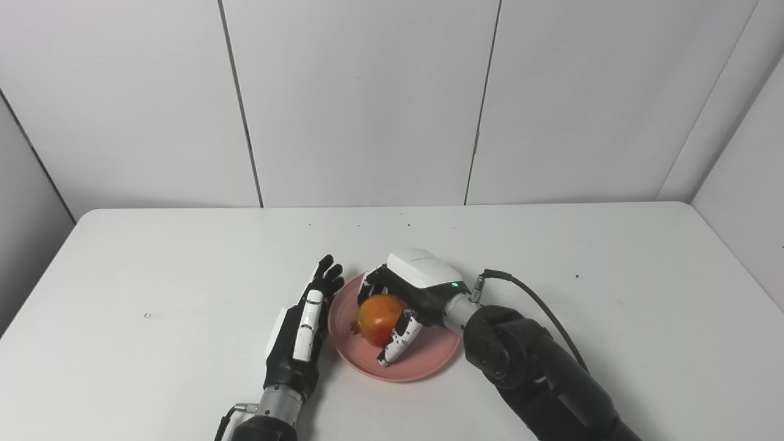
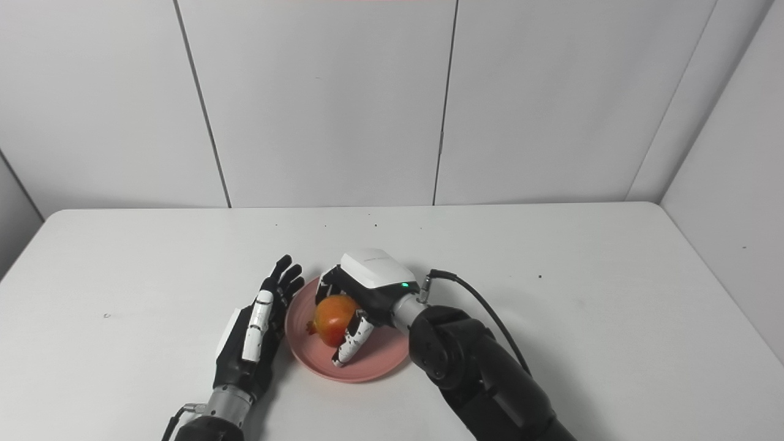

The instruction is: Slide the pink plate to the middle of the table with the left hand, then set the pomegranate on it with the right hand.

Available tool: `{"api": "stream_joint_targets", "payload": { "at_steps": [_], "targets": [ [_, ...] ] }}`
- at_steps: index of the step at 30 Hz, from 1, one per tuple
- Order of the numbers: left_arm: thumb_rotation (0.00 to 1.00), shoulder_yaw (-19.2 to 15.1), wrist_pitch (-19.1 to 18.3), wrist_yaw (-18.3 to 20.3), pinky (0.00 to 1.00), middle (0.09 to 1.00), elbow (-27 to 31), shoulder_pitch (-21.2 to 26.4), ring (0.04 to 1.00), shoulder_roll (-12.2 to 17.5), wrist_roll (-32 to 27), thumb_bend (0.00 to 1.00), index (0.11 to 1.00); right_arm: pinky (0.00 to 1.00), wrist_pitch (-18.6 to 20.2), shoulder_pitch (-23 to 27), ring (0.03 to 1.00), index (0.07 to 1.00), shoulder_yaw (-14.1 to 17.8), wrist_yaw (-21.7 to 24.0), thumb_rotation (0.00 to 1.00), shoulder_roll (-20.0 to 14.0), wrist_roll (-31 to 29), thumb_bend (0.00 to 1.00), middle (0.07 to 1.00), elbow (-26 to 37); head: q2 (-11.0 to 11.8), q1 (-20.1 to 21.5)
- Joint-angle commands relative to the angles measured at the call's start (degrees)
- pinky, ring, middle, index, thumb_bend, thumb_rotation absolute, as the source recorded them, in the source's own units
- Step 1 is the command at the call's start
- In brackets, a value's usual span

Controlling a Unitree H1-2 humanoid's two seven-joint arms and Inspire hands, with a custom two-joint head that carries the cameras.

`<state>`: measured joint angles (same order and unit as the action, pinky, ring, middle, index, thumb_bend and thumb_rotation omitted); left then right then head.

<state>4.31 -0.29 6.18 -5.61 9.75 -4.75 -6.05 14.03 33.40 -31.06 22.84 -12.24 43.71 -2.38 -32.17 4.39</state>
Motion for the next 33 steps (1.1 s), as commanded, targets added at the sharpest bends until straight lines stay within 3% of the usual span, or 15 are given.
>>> {"api": "stream_joint_targets", "payload": {
  "at_steps": [1, 14, 15, 18, 25, 33],
  "targets": [
    [1.00, 0.1, -0.2, -0.3, 0.97, 0.958, -1.3, -1.2, 0.963, -0.5, 0.2, 0.53, 0.948, 0.32, -2.2, 1.9, 0.398, 0.527, 0.2, -1.2, 0.00, -0.2, 1.0, 0.52, 0.439, 0.3, 0.0, -0.1],
    [1.00, 0.0, 0.2, -0.2, 0.96, 0.949, -1.6, -1.2, 0.953, -0.4, 0.0, 0.52, 0.943, 0.31, -2.4, 0.2, 0.402, 0.545, 0.8, -2.4, 0.01, -0.6, 3.3, 0.52, 0.436, 1.6, 0.0, 0.3],
    [1.00, 0.0, 0.2, -0.2, 0.96, 0.949, -1.6, -1.2, 0.954, -0.4, 0.0, 0.51, 0.943, 0.32, -2.2, 0.1, 0.429, 0.614, 0.8, -2.1, 0.12, -0.6, 3.6, 0.68, 0.505, 2.1, 0.0, 0.3],
    [1.00, 0.1, -0.1, -0.2, 0.96, 0.951, -1.5, -1.2, 0.959, -0.3, 0.1, 0.52, 0.944, 0.44, -0.9, 0.0, 0.555, 0.719, 0.7, -0.5, 0.26, -0.4, 4.4, 0.82, 0.636, 3.6, 0.1, 0.4],
    [1.00, 0.2, 0.3, 0.0, 0.97, 0.956, -1.6, -1.1, 0.963, -0.1, 0.1, 0.51, 0.945, 0.62, 2.3, -0.1, 0.740, 0.836, 0.9, 6.8, 0.38, -1.0, 6.6, 0.91, 0.813, 7.5, 0.1, 0.6],
    [1.00, 0.5, -0.5, 0.1, 0.98, 0.955, -1.2, -1.3, 0.967, 0.1, 0.3, 0.51, 0.948, 0.75, 4.5, -0.4, 0.851, 0.905, 2.1, 12.6, 0.53, -1.9, 7.0, 0.99, 0.893, 10.6, 0.1, 0.8]
  ]
}}
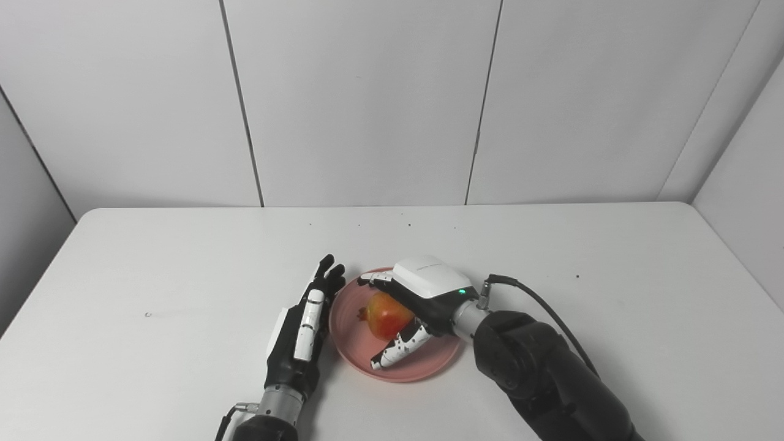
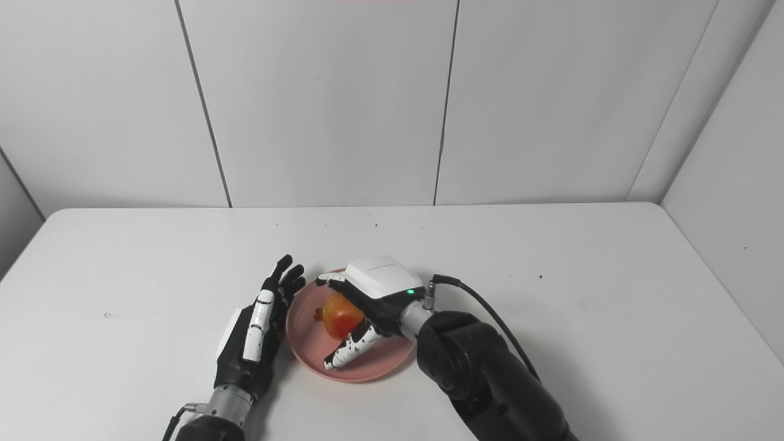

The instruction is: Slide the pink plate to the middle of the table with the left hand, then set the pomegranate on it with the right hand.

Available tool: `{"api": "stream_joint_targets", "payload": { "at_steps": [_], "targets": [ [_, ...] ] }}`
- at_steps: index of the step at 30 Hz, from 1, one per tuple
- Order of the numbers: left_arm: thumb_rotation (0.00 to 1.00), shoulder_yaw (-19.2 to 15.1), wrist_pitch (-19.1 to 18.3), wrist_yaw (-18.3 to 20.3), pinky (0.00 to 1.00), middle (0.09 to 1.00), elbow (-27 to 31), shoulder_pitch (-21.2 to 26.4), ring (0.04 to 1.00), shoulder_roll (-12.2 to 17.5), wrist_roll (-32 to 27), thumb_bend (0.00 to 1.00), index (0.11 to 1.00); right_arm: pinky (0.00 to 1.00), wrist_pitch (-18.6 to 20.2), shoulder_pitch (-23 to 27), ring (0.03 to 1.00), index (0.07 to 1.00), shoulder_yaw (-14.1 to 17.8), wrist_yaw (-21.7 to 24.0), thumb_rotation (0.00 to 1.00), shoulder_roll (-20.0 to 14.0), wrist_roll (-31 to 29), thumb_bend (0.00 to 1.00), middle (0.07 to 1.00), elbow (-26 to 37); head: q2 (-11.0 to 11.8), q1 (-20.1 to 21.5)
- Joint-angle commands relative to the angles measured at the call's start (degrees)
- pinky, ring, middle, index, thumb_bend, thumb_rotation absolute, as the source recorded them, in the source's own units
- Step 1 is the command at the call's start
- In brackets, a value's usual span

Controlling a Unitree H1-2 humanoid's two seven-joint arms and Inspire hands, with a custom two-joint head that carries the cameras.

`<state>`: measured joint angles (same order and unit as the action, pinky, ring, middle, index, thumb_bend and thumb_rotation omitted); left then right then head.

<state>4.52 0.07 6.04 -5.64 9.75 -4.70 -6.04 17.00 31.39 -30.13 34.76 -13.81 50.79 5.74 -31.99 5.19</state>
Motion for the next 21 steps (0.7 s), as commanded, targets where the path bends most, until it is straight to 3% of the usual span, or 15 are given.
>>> {"api": "stream_joint_targets", "payload": {
  "at_steps": [1, 13, 21],
  "targets": [
    [1.00, 0.4, -0.9, 0.3, 0.98, 0.960, -1.1, -1.3, 0.970, 0.1, 0.4, 0.52, 0.951, 0.77, 1.9, 1.8, 0.869, 0.922, 1.4, 1.4, 0.55, -0.4, 0.0, 1.00, 0.905, 3.0, 0.0, 0.0],
    [1.00, 0.8, -0.7, 0.3, 1.00, 0.973, -1.2, -1.1, 0.988, 0.5, 0.9, 0.52, 0.964, 0.82, 2.3, 0.7, 0.909, 0.969, 7.4, 2.4, 0.60, -0.8, -0.5, 1.00, 0.938, 13.0, 0.2, -0.1],
    [1.00, 0.1, -0.4, 0.4, 0.97, 0.964, -1.8, -1.0, 0.962, 0.0, -0.4, 0.52, 0.947, 0.75, -0.1, -1.3, 0.866, 0.946, 16.6, -3.7, 0.65, -1.6, -4.5, 1.00, 0.917, 19.2, 0.5, 0.2]
  ]
}}
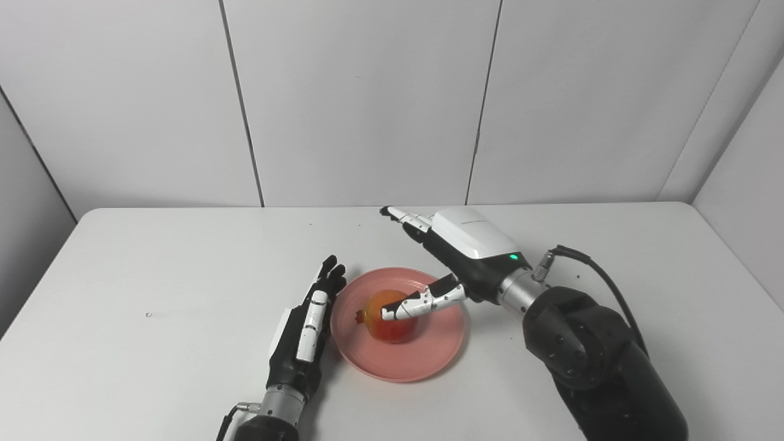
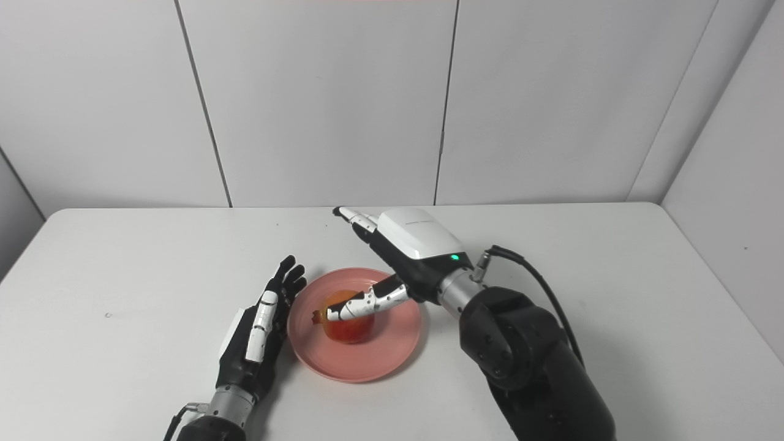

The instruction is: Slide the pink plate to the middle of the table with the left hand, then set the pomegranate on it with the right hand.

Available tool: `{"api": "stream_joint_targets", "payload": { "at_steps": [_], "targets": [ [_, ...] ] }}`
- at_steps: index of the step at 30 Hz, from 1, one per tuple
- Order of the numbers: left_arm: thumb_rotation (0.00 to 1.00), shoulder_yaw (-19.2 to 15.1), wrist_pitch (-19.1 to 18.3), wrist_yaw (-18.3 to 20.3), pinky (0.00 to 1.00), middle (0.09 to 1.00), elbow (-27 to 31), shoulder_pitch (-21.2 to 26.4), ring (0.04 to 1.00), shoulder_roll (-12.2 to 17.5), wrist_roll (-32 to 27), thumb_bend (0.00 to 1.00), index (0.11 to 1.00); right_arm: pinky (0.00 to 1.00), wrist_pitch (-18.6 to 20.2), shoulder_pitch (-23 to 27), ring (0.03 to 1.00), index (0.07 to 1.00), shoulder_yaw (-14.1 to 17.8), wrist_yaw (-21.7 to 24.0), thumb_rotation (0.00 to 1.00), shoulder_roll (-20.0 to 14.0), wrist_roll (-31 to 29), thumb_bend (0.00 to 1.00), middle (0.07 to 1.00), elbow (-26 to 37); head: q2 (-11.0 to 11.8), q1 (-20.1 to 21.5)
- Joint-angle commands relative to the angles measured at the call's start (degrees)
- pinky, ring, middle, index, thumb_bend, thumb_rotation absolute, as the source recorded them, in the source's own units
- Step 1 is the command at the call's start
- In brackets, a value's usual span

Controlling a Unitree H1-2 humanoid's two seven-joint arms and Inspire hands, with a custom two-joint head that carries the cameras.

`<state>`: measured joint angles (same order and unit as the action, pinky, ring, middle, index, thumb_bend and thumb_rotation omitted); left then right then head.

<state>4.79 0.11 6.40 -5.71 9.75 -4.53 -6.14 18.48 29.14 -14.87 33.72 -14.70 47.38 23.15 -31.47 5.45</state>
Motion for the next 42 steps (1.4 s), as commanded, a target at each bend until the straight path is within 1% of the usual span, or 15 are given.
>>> {"api": "stream_joint_targets", "payload": {
  "at_steps": [1, 2, 4, 7, 9, 12, 14, 17, 22, 26, 29, 31, 34, 37, 42],
  "targets": [
    [1.00, -0.2, -0.4, -0.1, 0.97, 0.962, -1.8, -1.0, 0.959, -0.2, -0.2, 0.52, 0.947, 0.75, -1.9, 0.3, 0.868, 0.943, 2.5, -3.9, 0.67, -0.8, -1.7, 1.00, 0.915, 2.0, -0.1, 0.0],
    [1.00, -0.2, -0.3, -0.2, 0.96, 0.956, -1.8, -1.0, 0.951, -0.2, 0.0, 0.52, 0.945, 0.71, -2.2, -0.2, 0.848, 0.939, 3.5, -5.0, 0.71, -1.0, -2.4, 1.00, 0.908, 2.1, 0.0, 0.0],
    [1.00, -0.3, 0.0, -0.3, 0.96, 0.951, -1.9, -1.0, 0.944, -0.3, 0.1, 0.52, 0.943, 0.68, -2.4, -1.7, 0.835, 0.935, 5.4, -7.2, 0.74, -1.0, -4.3, 1.00, 0.905, 2.1, 0.0, 0.2],
    [1.00, -0.3, 0.2, -0.3, 0.95, 0.945, -1.9, -1.1, 0.935, -0.3, 0.2, 0.52, 0.943, 0.79, -2.3, -4.8, 0.891, 0.961, 8.1, -10.4, 0.79, -0.6, -7.6, 0.89, 0.940, 1.7, 0.0, 0.2],
    [1.00, -0.3, 0.3, -0.3, 0.95, 0.943, -1.9, -1.1, 0.934, -0.3, 0.2, 0.52, 0.941, 0.81, -3.1, -8.8, 0.903, 0.970, 10.2, -14.0, 0.83, 0.9, -11.0, 0.88, 0.946, 0.5, 0.0, 0.2],
    [1.00, -0.3, 0.3, -0.3, 0.95, 0.942, -1.8, -1.2, 0.932, -0.2, 0.2, 0.52, 0.940, 0.84, -4.9, -13.8, 0.919, 0.972, 12.1, -18.4, 0.95, 3.0, -15.2, 0.87, 0.955, -1.1, -0.1, 0.4],
    [1.00, -0.4, 0.3, -0.2, 0.95, 0.941, -1.6, -1.2, 0.931, -0.2, 0.1, 0.52, 0.938, 0.86, -5.5, -16.7, 0.931, 0.975, 12.1, -20.6, 0.99, 4.5, -16.1, 0.84, 0.964, -1.4, -0.2, 0.4],
    [1.00, -0.4, 0.2, -0.3, 0.95, 0.942, -1.3, -1.3, 0.931, 0.0, 0.4, 0.52, 0.939, 0.89, -5.4, -20.1, 0.951, 0.989, 11.5, -22.7, 1.00, 6.1, -17.3, 0.80, 0.981, -1.8, -0.2, 0.3],
    [1.00, -0.4, 0.0, -0.2, 0.96, 0.945, -1.0, -1.4, 0.935, 0.2, 0.5, 0.52, 0.941, 0.91, -5.0, -23.0, 0.959, 0.995, 11.1, -24.5, 1.00, 7.7, -19.3, 0.72, 0.984, -2.4, -0.2, 0.5],
    [1.00, -0.5, 0.0, -0.1, 0.96, 0.947, -0.9, -1.5, 0.937, 0.4, 0.2, 0.51, 0.940, 0.94, -5.5, -25.2, 0.971, 0.997, 11.1, -25.9, 1.00, 9.6, -23.0, 0.68, 0.992, -3.5, -0.3, 0.4],
    [1.00, -0.4, 0.0, 0.0, 0.96, 0.948, -0.8, -1.5, 0.938, 0.5, 0.4, 0.52, 0.941, 0.93, -7.8, -26.3, 0.959, 0.992, 10.6, -27.3, 1.00, 10.6, -25.4, 0.68, 0.983, -5.2, -0.3, 0.4],
    [1.00, -0.3, 0.1, 0.0, 0.96, 0.949, -0.9, -1.6, 0.941, 0.6, 0.5, 0.52, 0.943, 0.91, -9.0, -26.7, 0.956, 0.988, 10.5, -27.8, 1.00, 11.7, -27.7, 0.65, 0.981, -6.3, -0.3, 0.4],
    [1.00, -0.3, 0.2, 0.2, 0.96, 0.951, -0.9, -1.7, 0.943, 0.7, 0.4, 0.52, 0.944, 0.93, -10.9, -26.8, 0.969, 0.984, 10.2, -28.5, 1.00, 12.7, -30.1, 0.62, 0.982, -8.6, -0.3, 0.4],
    [1.00, -0.3, 0.3, 0.3, 0.96, 0.952, -1.0, -1.8, 0.945, 0.7, 0.2, 0.52, 0.945, 0.94, -12.8, -26.6, 0.973, 0.984, 9.6, -29.4, 1.00, 12.9, -30.8, 0.60, 0.986, -10.6, -0.2, 0.2],
    [1.00, -0.3, 0.4, 0.5, 0.96, 0.951, -1.2, -1.9, 0.944, 0.8, 0.1, 0.52, 0.945, 0.93, -14.0, -26.2, 0.974, 0.981, 8.9, -30.0, 1.00, 13.2, -32.0, 0.51, 0.987, -12.5, -0.1, 0.2]
  ]
}}
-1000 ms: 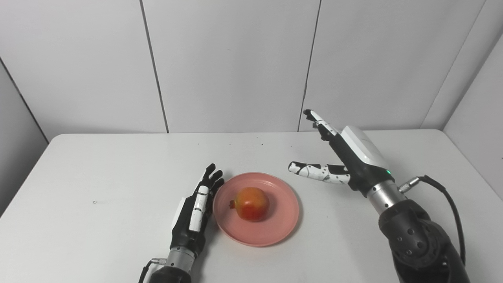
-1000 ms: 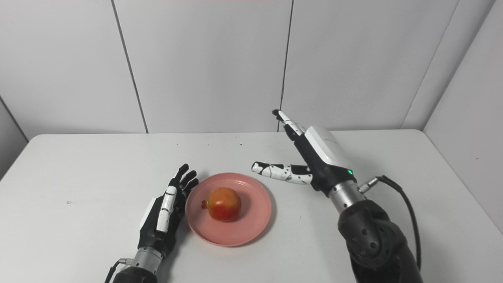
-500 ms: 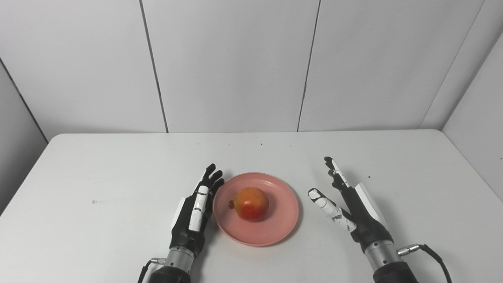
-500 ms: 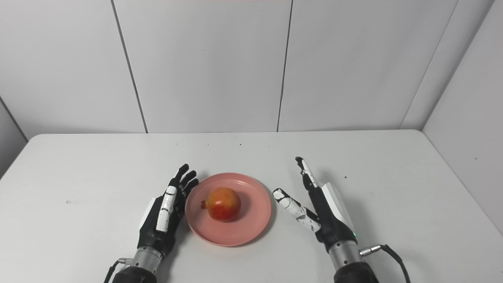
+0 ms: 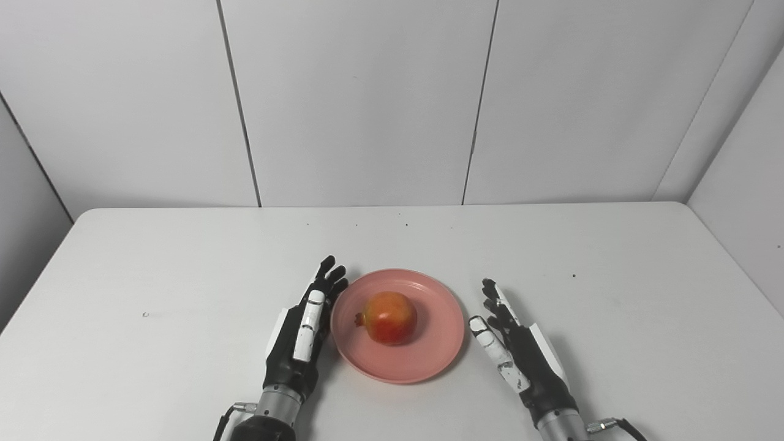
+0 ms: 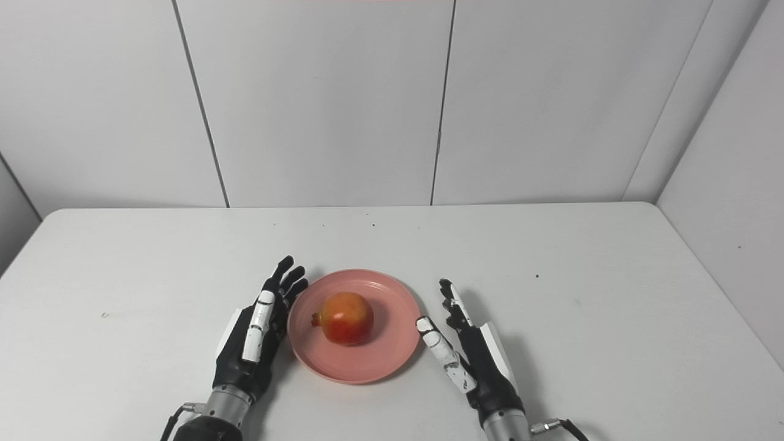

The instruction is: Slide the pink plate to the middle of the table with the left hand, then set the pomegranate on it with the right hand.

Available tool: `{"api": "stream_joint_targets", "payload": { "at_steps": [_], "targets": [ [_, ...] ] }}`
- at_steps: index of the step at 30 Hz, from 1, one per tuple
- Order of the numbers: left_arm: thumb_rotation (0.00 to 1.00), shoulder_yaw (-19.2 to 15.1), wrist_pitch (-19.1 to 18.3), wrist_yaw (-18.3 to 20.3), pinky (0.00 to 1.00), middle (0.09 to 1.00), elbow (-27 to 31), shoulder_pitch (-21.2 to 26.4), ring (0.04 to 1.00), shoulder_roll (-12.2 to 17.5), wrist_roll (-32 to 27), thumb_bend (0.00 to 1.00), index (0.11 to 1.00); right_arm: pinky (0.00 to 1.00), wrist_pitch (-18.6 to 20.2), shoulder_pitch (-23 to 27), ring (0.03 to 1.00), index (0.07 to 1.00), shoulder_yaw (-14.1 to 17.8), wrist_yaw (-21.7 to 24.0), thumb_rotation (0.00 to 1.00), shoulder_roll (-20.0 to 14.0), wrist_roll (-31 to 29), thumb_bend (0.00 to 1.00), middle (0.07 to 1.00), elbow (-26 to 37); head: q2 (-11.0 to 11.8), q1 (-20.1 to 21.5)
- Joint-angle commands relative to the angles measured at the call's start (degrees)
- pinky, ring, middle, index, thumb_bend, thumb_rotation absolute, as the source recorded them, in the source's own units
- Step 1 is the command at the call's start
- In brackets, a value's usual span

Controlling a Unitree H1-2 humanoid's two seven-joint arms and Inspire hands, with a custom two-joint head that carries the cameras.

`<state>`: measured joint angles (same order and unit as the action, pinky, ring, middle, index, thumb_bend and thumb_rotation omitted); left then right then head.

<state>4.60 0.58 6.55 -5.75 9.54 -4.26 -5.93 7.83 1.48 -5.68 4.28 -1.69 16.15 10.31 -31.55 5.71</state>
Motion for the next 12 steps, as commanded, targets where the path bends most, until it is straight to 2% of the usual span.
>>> {"api": "stream_joint_targets", "payload": {
  "at_steps": [1, 12],
  "targets": [
    [1.00, -0.1, 0.1, 0.4, 0.96, 0.950, -1.3, -1.7, 0.943, 0.5, -0.1, 0.52, 0.945, 0.92, -3.6, 1.5, 0.972, 0.980, -0.4, -0.8, 1.00, 0.2, -0.7, 0.49, 0.985, 0.0, 0.0, 0.0],
    [1.00, 0.2, 0.0, 0.7, 0.96, 0.953, -1.1, -1.9, 0.945, 0.7, -0.1, 0.51, 0.951, 0.92, -4.2, 1.8, 0.968, 0.977, -1.4, -2.1, 1.00, -0.4, -1.0, 0.44, 0.979, -1.1, 0.1, -0.3]
  ]
}}
